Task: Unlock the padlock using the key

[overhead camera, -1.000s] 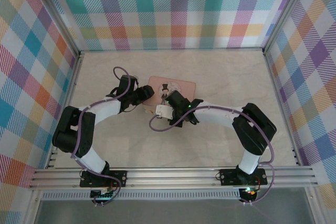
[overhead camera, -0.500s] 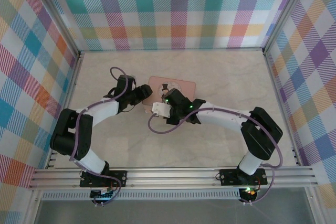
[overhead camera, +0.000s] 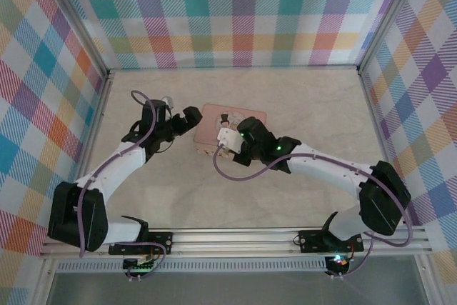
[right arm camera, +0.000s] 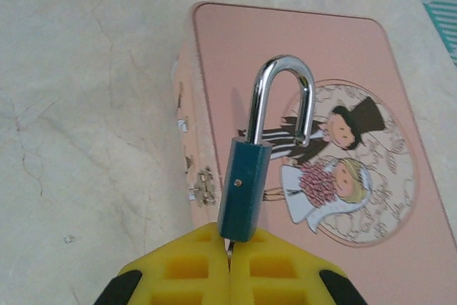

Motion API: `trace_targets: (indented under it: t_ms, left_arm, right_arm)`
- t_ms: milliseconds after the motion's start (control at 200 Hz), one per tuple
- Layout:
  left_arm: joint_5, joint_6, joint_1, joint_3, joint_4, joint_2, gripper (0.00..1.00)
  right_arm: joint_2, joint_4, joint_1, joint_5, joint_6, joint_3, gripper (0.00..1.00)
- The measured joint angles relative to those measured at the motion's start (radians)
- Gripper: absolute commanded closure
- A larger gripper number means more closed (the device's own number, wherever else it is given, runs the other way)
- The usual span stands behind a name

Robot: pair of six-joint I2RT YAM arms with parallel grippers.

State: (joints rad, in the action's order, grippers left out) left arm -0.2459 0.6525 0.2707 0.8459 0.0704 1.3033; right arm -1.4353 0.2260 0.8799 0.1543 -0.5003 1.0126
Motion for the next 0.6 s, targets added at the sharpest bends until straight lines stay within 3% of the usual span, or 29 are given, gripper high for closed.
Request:
trace_targets:
  t_ms: [330,600]
  left_arm:
    - [-0.110,-0.046,0.000,0.002,0.128,-0.074,0.00]
    - [-0.138,-0.059,0.000,0.027,0.224,-0.096,0.00]
  right_arm:
    - [0.122,0.072,-0.078,0.040,0.153,-0.007,1.00]
    - [0.154,0.283,-0.223,0.126,0.337,0.076,1.00]
